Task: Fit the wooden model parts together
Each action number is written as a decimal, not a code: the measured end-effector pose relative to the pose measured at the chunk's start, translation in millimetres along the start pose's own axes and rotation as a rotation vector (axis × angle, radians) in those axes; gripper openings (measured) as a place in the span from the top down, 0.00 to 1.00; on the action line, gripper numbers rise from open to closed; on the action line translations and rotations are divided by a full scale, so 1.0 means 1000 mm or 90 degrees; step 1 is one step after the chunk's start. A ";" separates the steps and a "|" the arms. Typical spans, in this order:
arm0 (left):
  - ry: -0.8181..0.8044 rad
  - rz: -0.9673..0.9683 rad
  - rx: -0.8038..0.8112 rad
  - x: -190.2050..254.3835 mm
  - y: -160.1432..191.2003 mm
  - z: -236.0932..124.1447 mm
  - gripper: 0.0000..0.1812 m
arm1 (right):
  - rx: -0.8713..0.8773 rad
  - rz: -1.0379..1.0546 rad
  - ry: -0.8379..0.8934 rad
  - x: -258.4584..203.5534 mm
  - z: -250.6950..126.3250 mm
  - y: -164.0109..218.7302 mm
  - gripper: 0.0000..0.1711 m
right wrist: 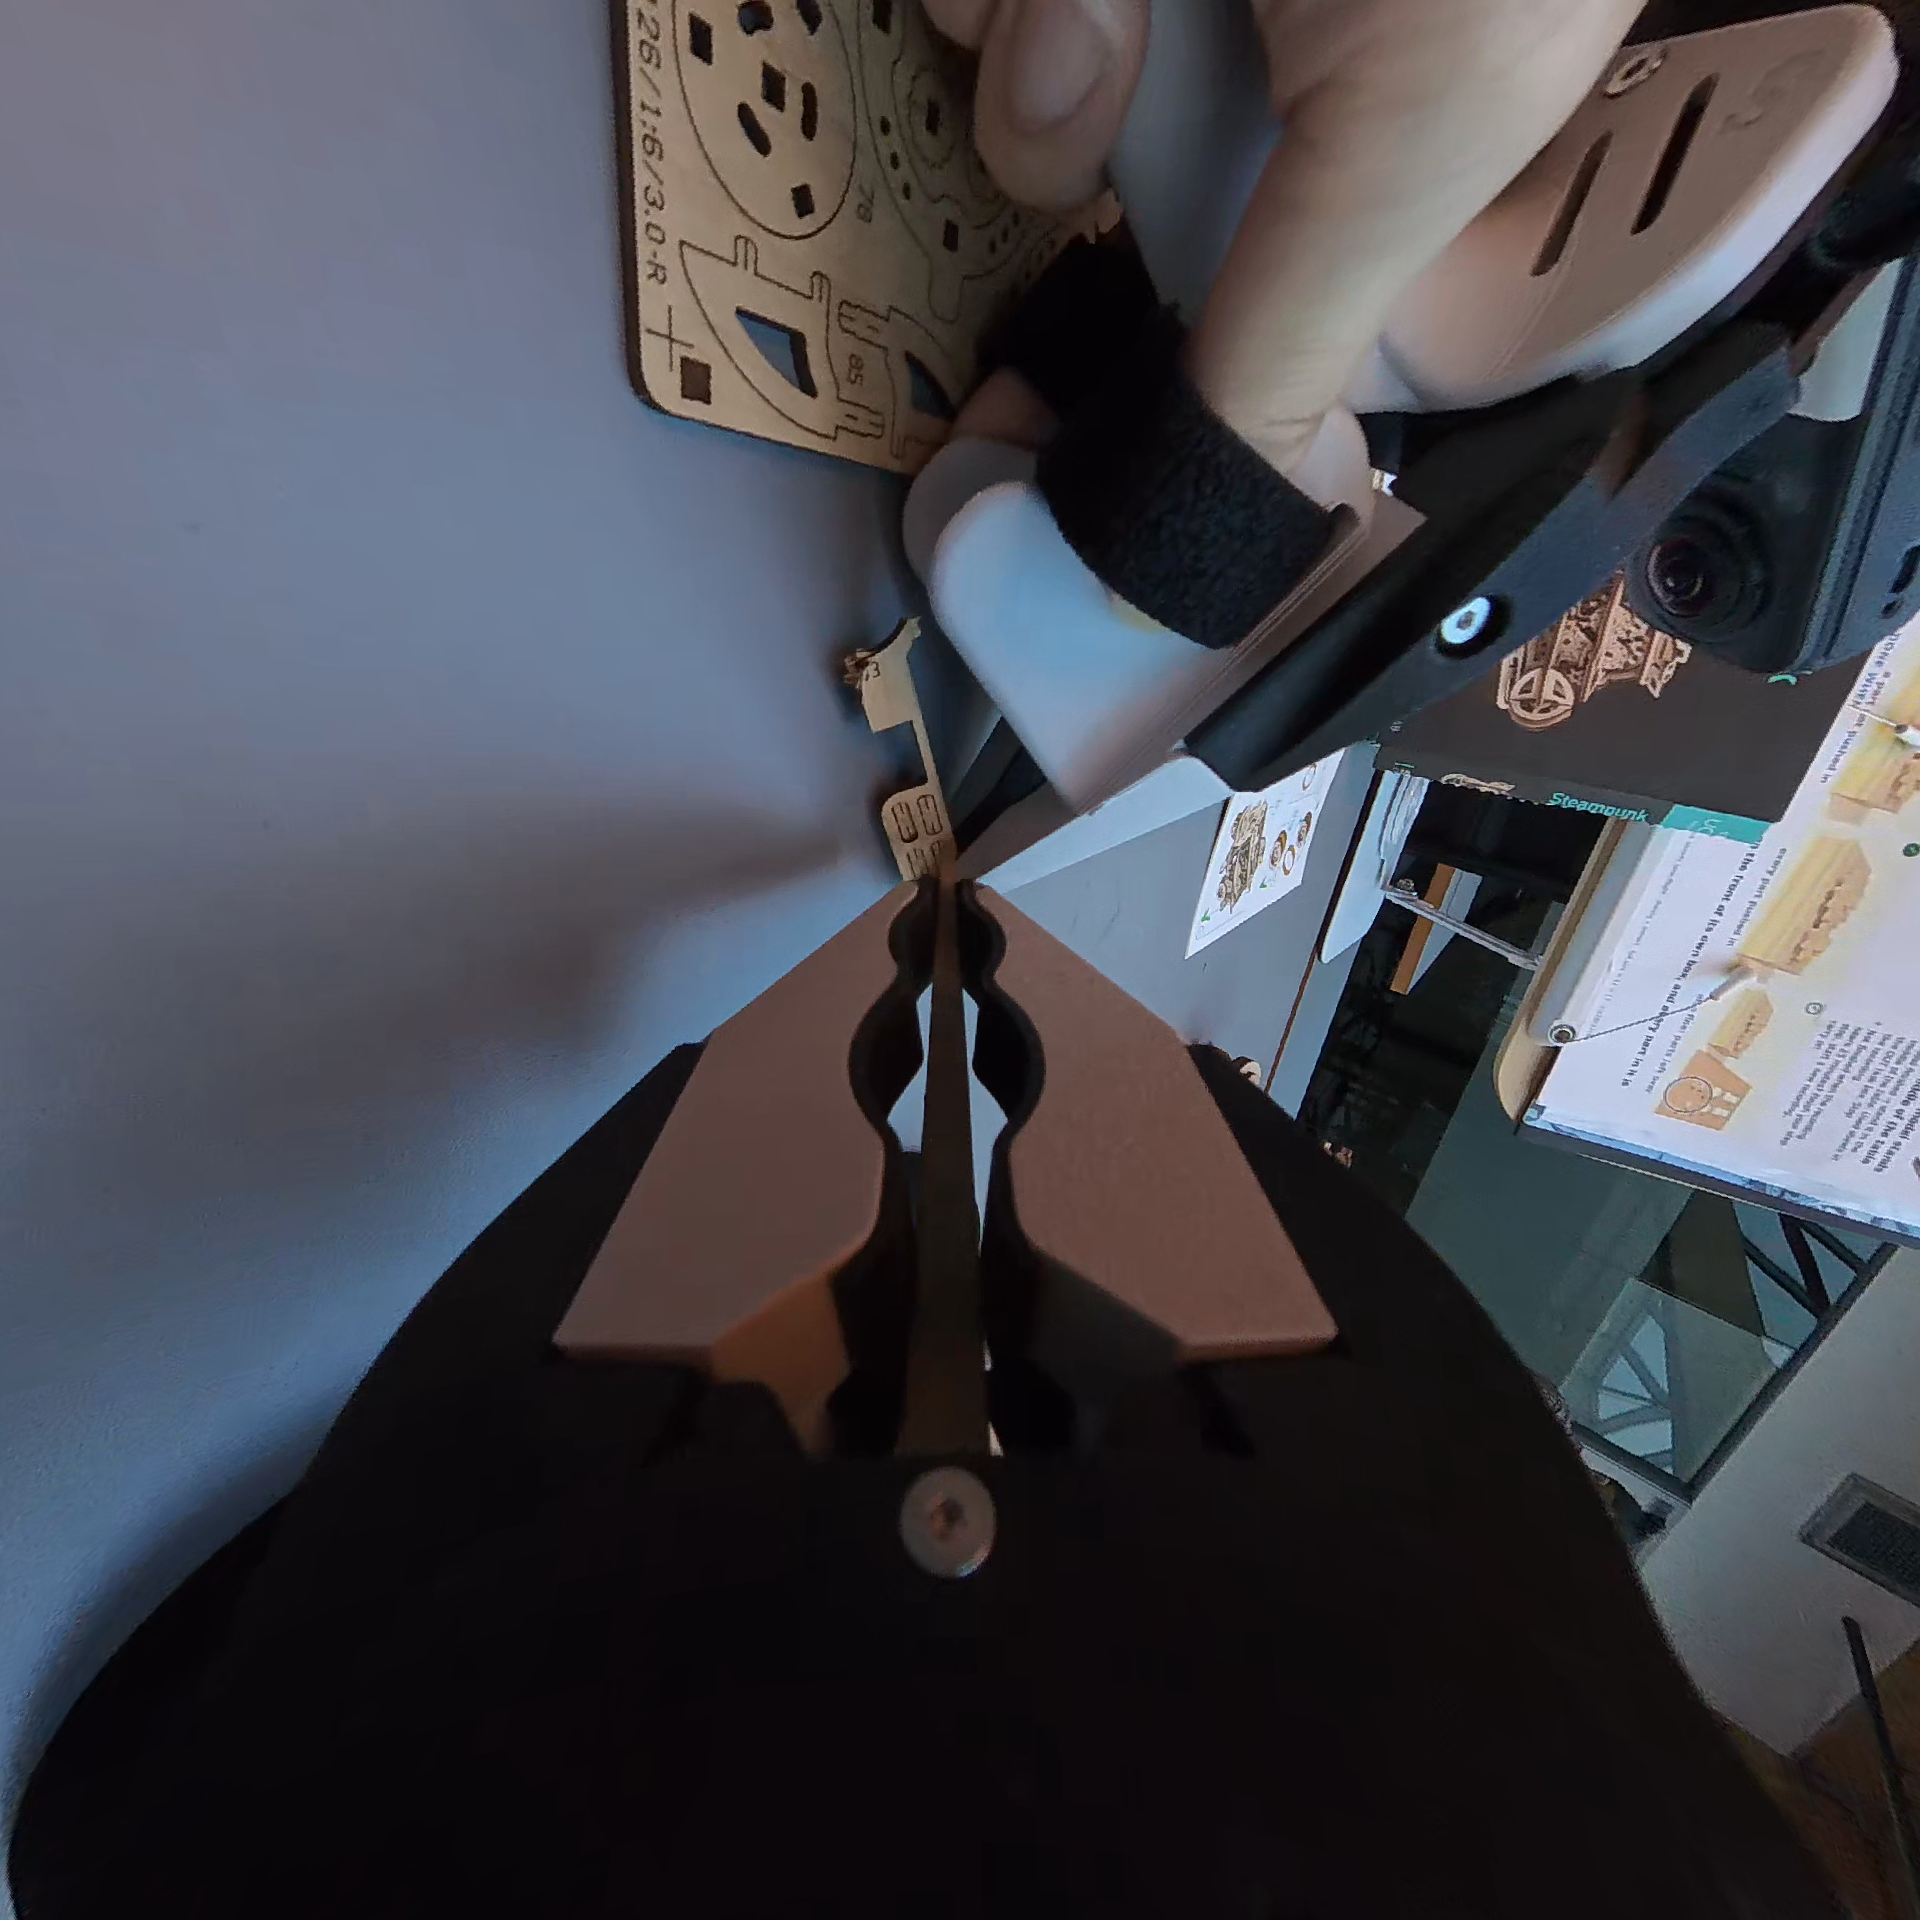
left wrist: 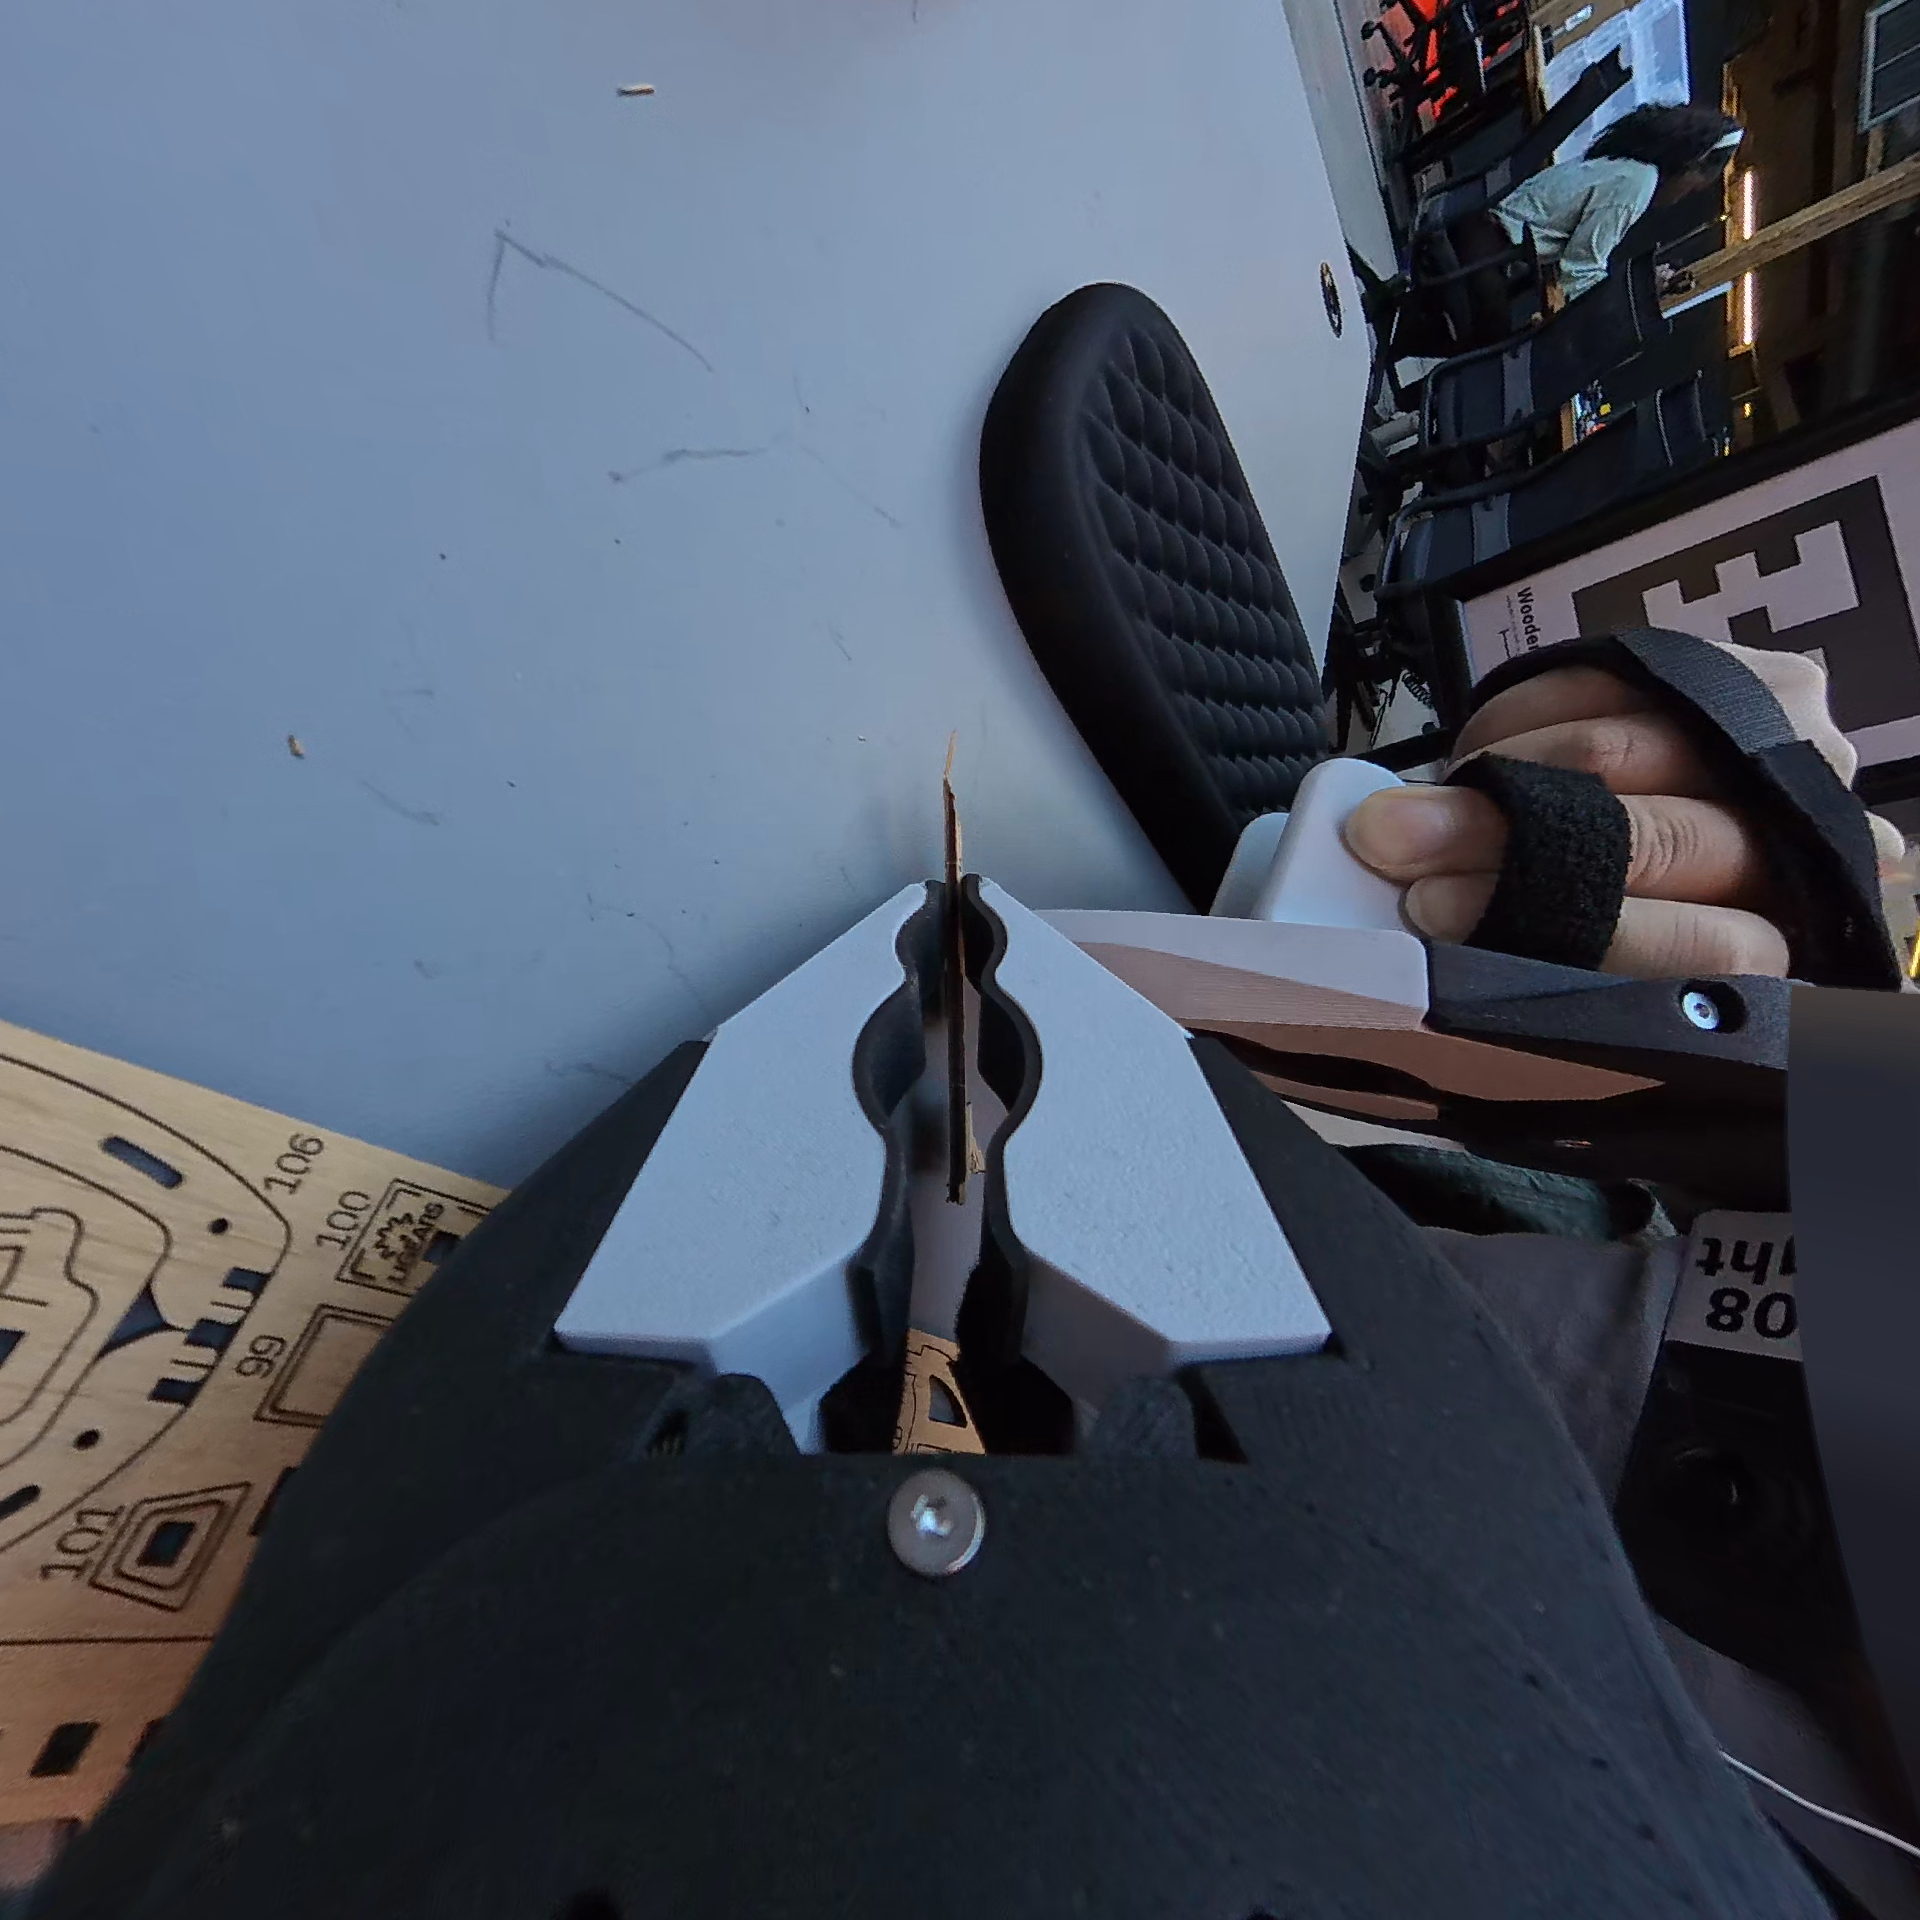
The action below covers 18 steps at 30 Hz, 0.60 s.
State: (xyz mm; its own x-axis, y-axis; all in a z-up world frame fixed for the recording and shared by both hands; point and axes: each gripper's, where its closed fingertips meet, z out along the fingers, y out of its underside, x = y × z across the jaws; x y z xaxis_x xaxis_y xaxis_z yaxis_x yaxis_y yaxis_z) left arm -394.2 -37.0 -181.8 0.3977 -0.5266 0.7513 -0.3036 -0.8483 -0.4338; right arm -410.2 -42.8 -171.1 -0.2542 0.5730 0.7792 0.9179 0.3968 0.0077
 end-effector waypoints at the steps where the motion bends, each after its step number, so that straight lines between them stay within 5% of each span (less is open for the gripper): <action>1: -0.002 0.002 0.001 0.000 0.000 0.000 1.00 | 0.002 0.003 0.004 0.000 0.000 0.000 0.99; 18: 0.013 -0.005 -0.040 0.007 0.005 -0.006 0.93 | 0.016 0.070 0.005 -0.012 0.003 0.000 0.99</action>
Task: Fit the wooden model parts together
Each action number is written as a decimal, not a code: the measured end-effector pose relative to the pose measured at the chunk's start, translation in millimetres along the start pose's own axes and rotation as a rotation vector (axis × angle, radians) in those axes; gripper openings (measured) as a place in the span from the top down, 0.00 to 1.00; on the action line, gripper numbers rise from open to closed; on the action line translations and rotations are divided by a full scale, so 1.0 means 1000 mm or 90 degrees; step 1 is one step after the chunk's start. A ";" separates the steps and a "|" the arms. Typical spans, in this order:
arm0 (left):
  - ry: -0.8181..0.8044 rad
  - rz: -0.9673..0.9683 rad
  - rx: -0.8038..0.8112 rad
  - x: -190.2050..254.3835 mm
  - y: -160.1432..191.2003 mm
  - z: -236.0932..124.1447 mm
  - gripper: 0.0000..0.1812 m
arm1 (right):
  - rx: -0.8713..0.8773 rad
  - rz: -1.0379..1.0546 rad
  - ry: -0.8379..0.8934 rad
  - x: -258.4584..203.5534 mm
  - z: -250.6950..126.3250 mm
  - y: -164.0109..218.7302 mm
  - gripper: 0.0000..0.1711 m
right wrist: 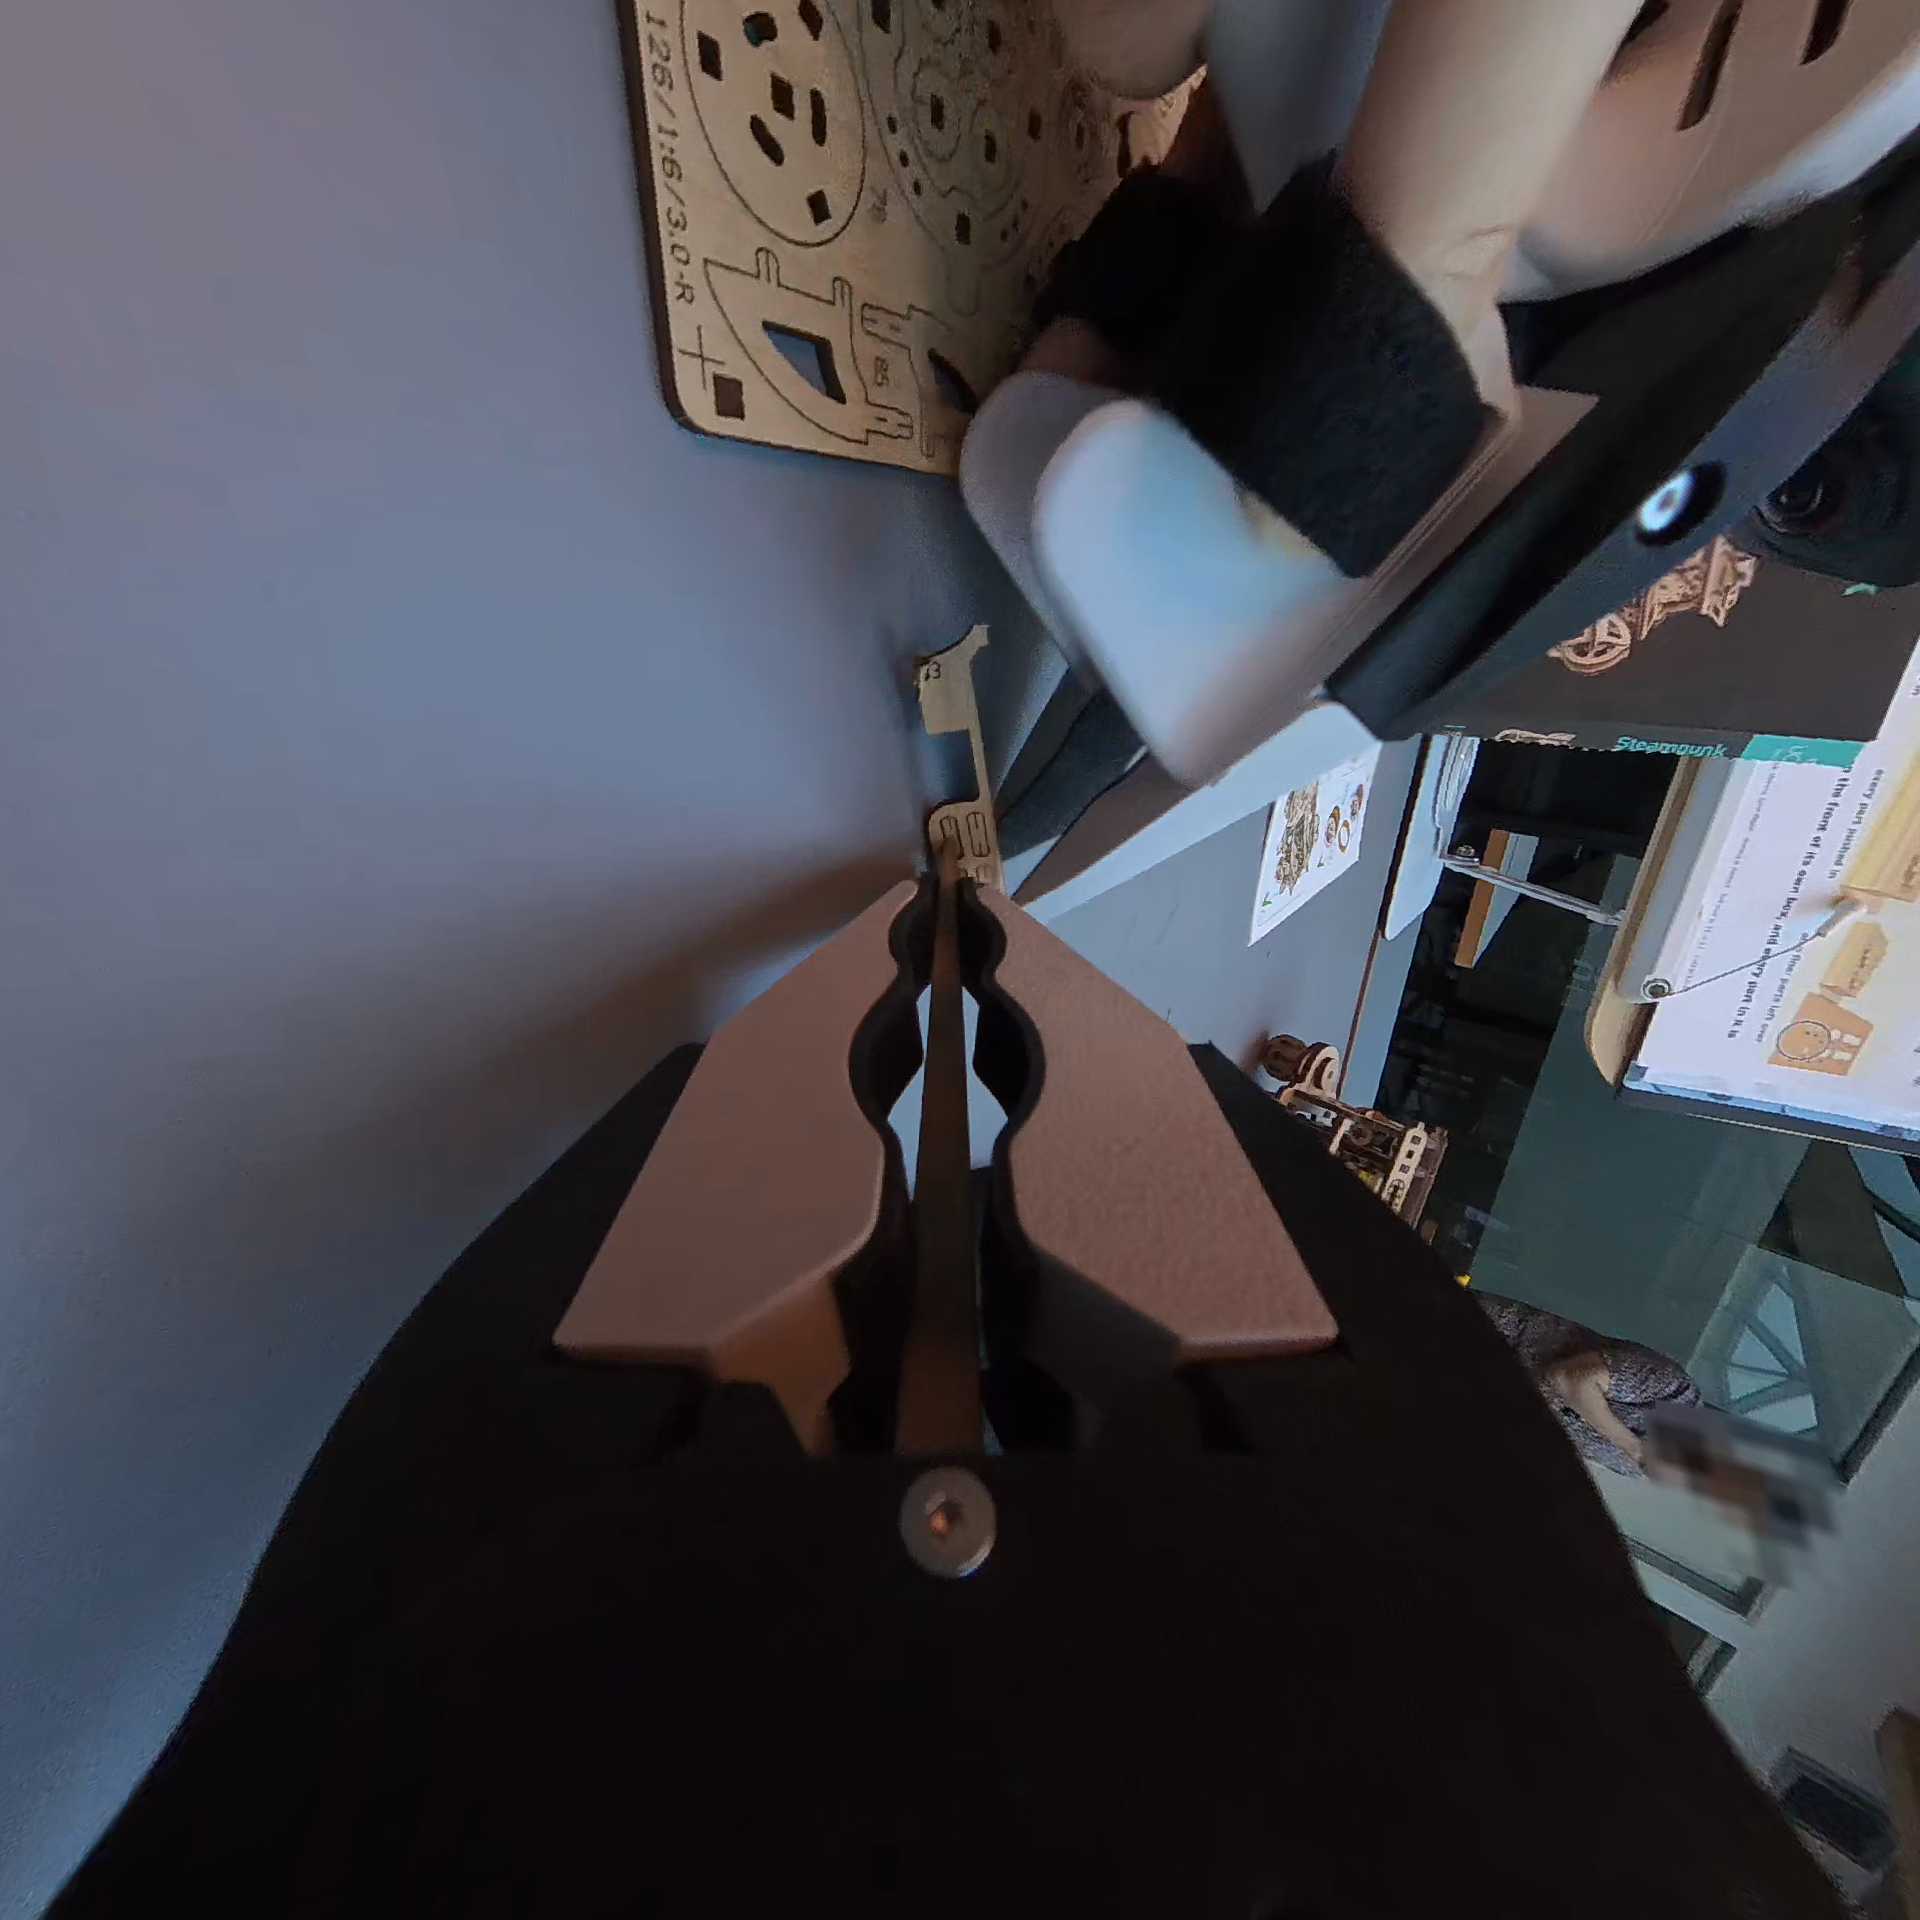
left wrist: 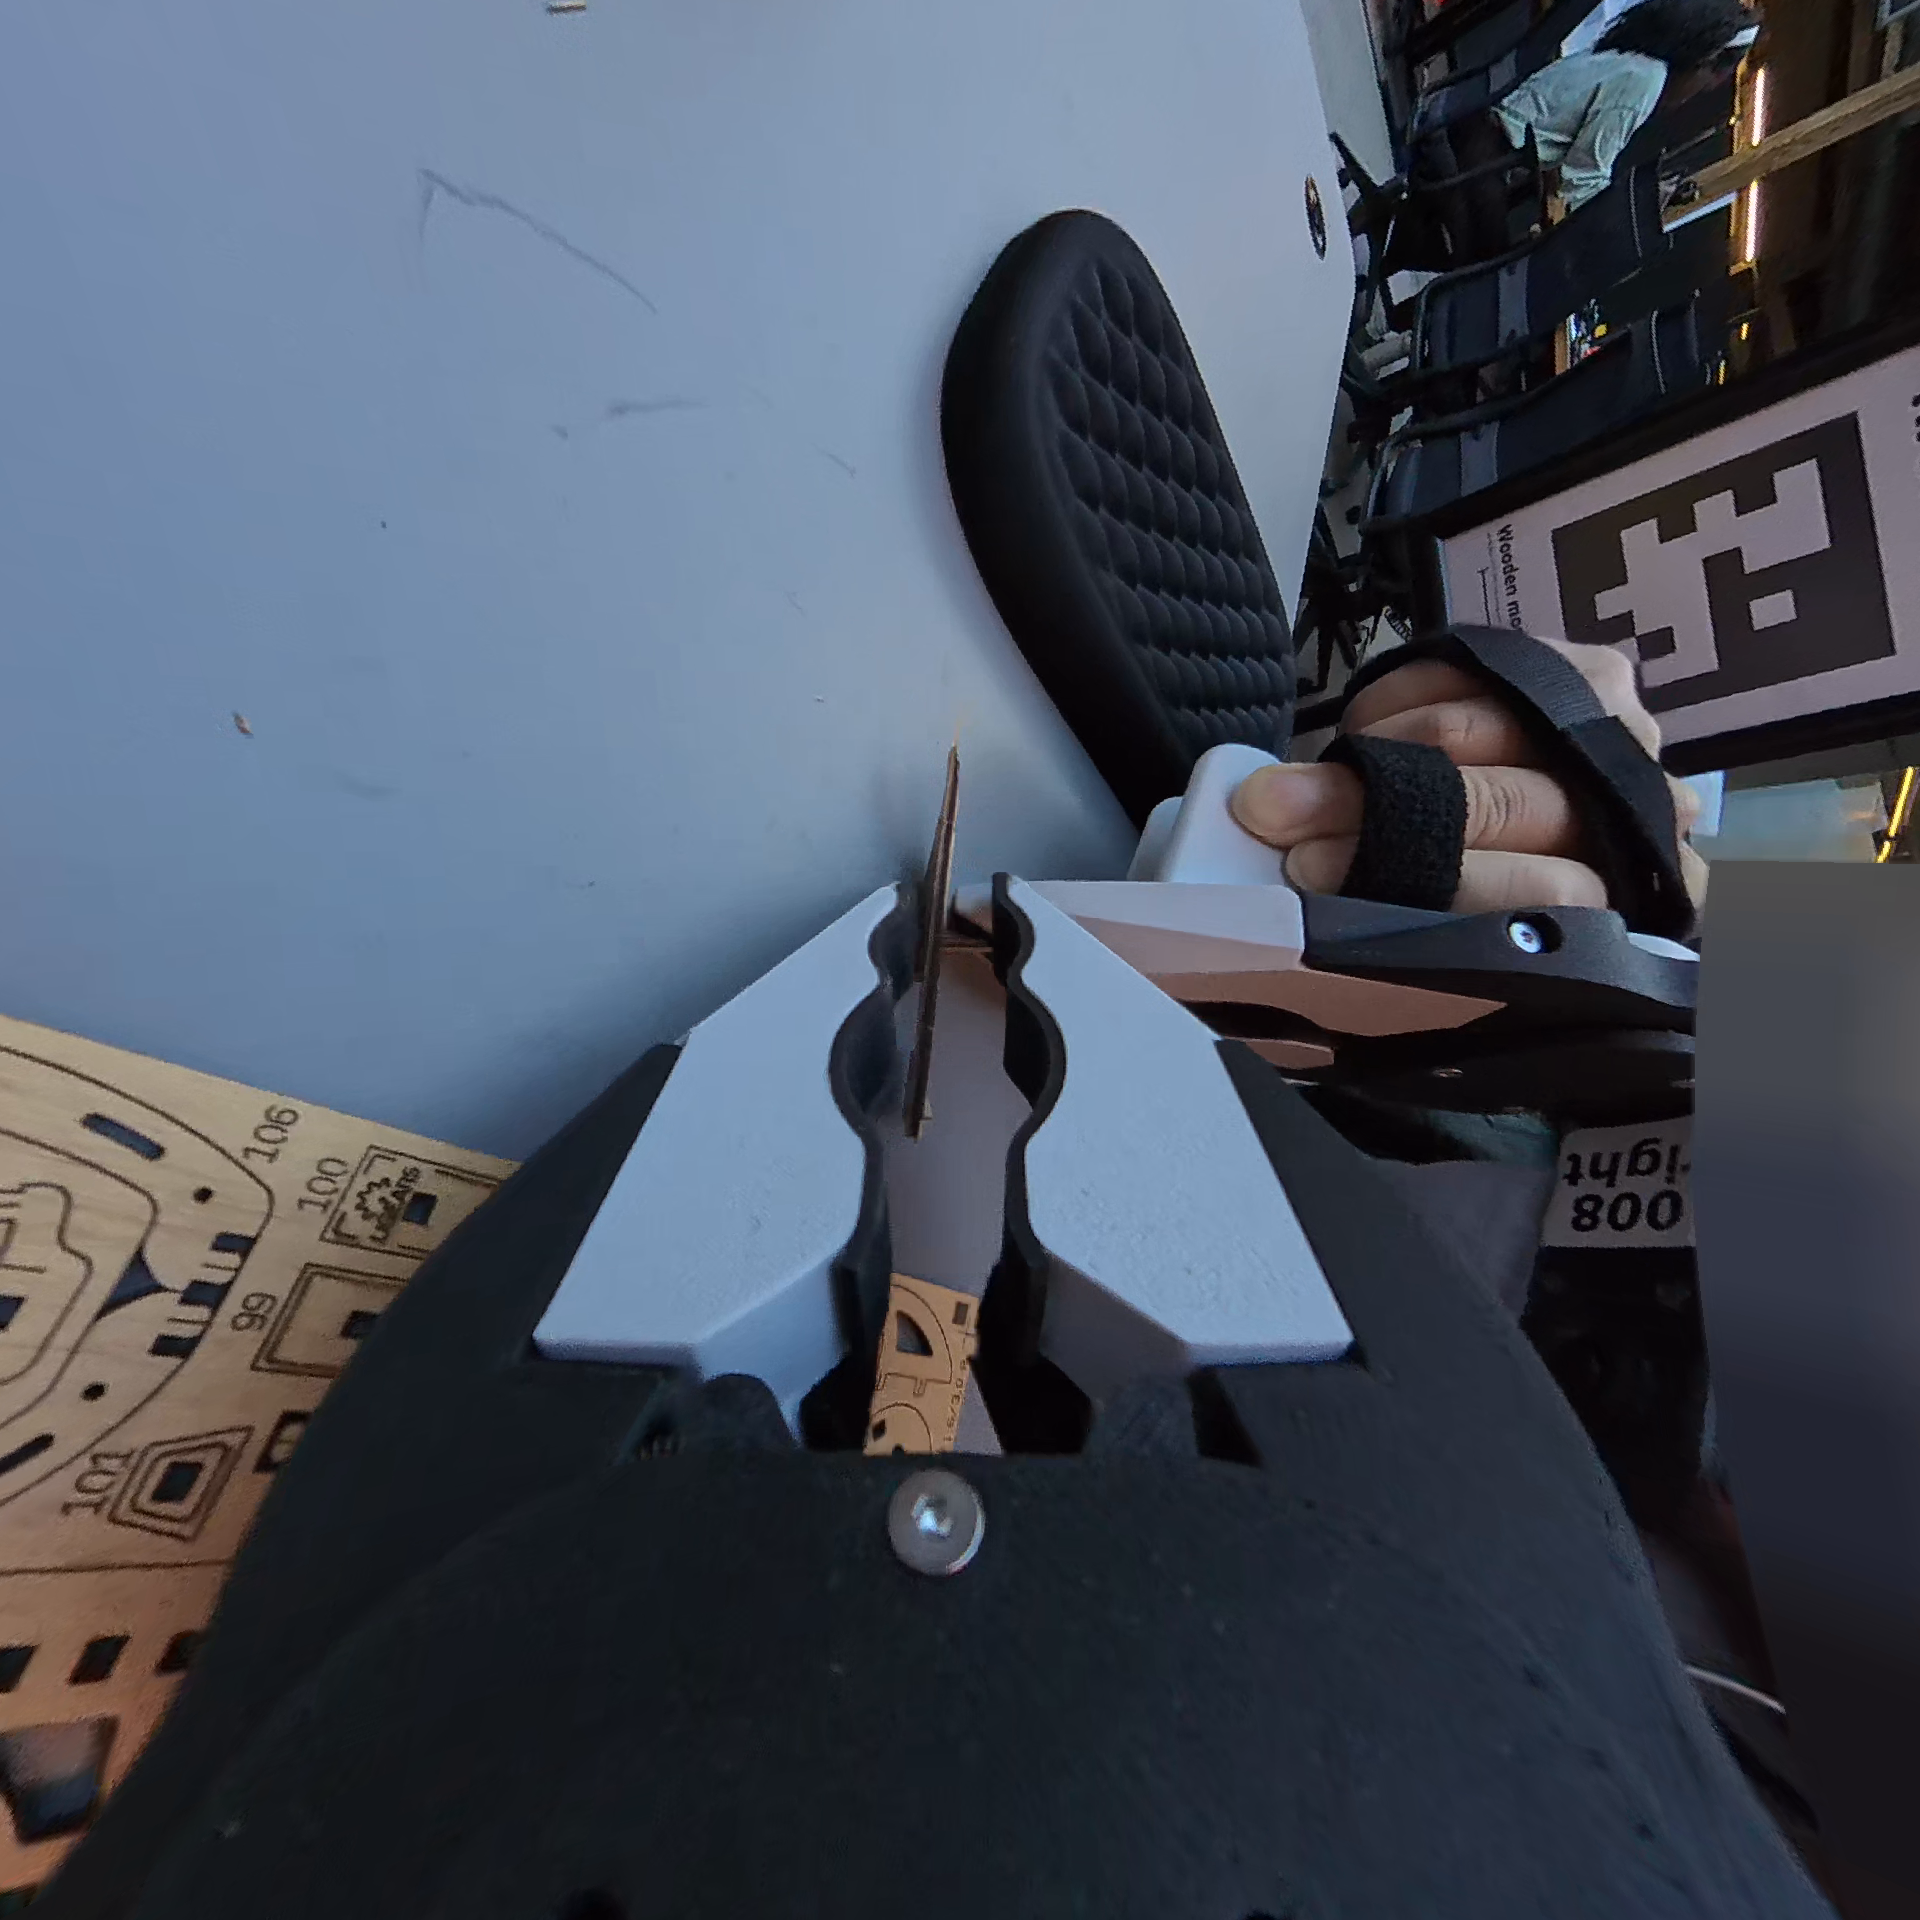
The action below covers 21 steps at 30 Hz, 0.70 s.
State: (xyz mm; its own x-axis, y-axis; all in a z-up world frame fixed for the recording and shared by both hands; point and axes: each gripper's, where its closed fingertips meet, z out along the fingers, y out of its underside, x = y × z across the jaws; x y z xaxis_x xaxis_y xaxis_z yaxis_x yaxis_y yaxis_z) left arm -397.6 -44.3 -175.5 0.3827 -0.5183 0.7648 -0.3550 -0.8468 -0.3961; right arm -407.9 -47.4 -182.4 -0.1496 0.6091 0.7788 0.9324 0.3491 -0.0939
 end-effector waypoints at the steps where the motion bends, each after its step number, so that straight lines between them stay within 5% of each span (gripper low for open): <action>1: 0.003 0.006 -0.011 0.001 0.001 -0.002 0.94 | 0.002 0.005 0.003 0.000 0.000 0.000 0.99; 11: -0.064 0.098 -0.110 -0.006 0.021 -0.012 1.00 | 0.009 0.026 0.006 0.001 0.003 -0.001 0.99; 21: 0.000 0.079 -0.140 0.010 0.032 0.000 1.00 | 0.005 0.038 0.006 0.001 0.003 -0.001 0.99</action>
State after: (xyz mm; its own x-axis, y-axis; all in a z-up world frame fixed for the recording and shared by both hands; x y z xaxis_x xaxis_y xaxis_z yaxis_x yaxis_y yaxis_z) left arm -405.3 -76.4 -181.0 0.3240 -0.6166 0.7175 -0.5760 -0.7302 -0.3674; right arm -410.2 -44.6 -183.4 -0.0907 0.6229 0.7770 0.9371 0.3175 -0.1451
